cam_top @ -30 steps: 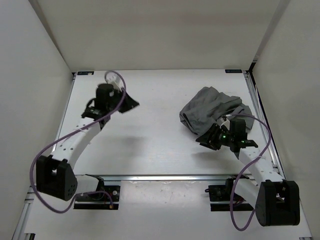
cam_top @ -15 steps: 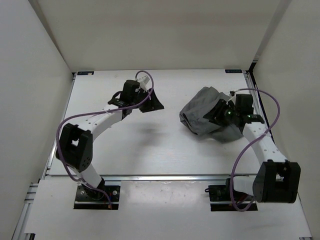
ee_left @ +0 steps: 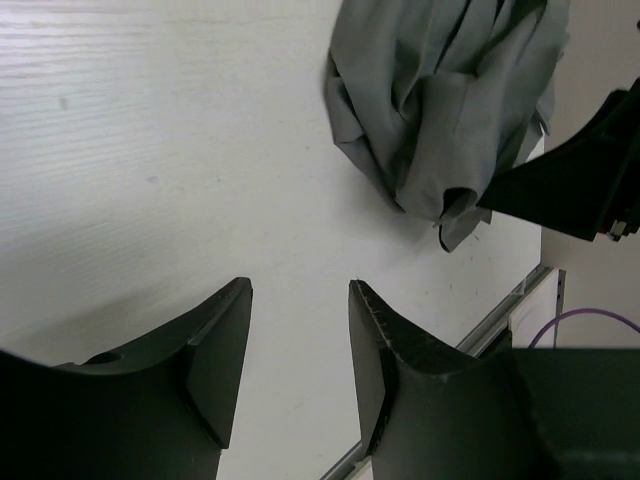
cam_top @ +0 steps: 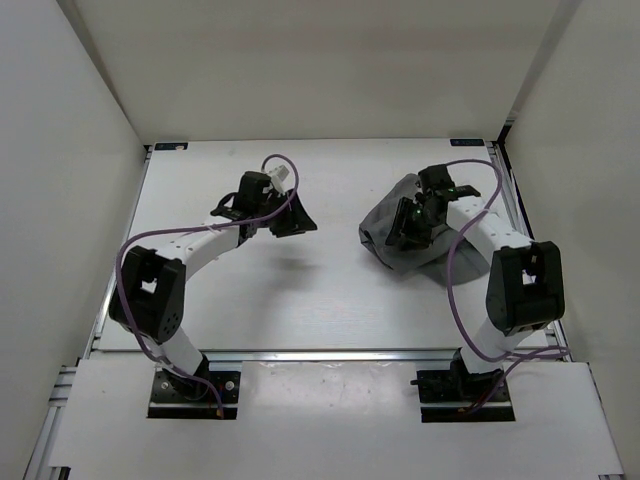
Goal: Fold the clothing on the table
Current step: Flatten the skirt out
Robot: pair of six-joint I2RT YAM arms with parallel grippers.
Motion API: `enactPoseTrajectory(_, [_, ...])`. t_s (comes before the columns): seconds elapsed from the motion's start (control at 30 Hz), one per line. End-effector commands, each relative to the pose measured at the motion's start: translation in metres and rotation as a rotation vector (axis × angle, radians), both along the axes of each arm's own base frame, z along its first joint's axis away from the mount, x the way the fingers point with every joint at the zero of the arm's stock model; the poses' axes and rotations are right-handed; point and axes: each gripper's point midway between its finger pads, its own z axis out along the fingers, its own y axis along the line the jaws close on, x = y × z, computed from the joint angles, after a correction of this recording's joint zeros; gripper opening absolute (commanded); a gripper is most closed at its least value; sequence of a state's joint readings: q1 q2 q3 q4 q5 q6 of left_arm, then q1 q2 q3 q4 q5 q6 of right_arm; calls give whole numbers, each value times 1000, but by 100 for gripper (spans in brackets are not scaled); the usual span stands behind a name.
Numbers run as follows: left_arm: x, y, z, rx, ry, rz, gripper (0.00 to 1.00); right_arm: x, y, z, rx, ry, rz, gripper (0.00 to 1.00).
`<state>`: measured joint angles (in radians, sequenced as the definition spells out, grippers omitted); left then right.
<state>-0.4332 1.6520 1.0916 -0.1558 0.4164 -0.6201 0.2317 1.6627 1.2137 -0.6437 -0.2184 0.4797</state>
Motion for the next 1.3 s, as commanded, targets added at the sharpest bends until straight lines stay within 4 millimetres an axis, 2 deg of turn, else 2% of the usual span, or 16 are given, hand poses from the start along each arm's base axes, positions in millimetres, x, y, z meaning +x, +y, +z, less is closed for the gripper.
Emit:
enactPoseTrajectory(0.0, [3,13,36,-56,-89,19,54,-2,-13,11,-98,-2,-33,56])
enactPoseTrajectory(0.2, [-6,15,25,-61,-58,20,53,-7,-22,-12,-118,44,-82,52])
enactPoseTrajectory(0.3, [-7,17,24,-56,-58,25,53,-9,-17,-35,-95,86,-80,22])
enactPoseTrajectory(0.33, [-8,18,26,-55,-57,23,53,-6,-17,-36,-92,87,-80,19])
enactPoseTrajectory(0.4, [-9,22,24,-44,-58,31,53,-8,-15,-43,-115,114,-64,2])
enactPoseTrajectory(0.43, [-8,25,22,-41,-55,38,53,-10,-14,-46,-116,128,-61,0])
enactPoseTrajectory(0.53, [-8,33,23,-52,-61,50,51,-13,-17,-40,-151,111,-53,1])
enactPoseTrajectory(0.6, [-11,34,26,-60,-60,56,49,-9,-24,-21,-188,52,-55,0])
enactPoseTrajectory(0.77, [-18,42,15,-3,-53,81,23,-13,-64,36,-323,-81,-122,0])
enactPoseTrajectory(0.83, [-28,40,2,-14,-18,75,11,-23,-84,46,-367,-80,-152,0])
enactPoseTrajectory(0.9, [-35,39,-7,-20,7,69,9,-32,-103,54,-406,-82,-183,0])
enactPoseTrajectory(1.0, [-47,39,-18,8,31,51,3,-45,-136,58,-519,-62,-236,0])
enactPoseTrajectory(1.1, [-56,41,-23,17,52,51,2,-51,-150,55,-583,-26,-244,0])
enactPoseTrajectory(1.17, [-68,46,-35,32,87,52,1,-50,-148,46,-615,3,-205,0])
enactPoseTrajectory(1.2, [-70,43,-34,25,82,44,2,-47,-139,34,-625,31,-164,0])
enactPoseTrajectory(1.27, [-79,44,-39,21,94,38,2,-32,-118,30,-613,24,-100,0])
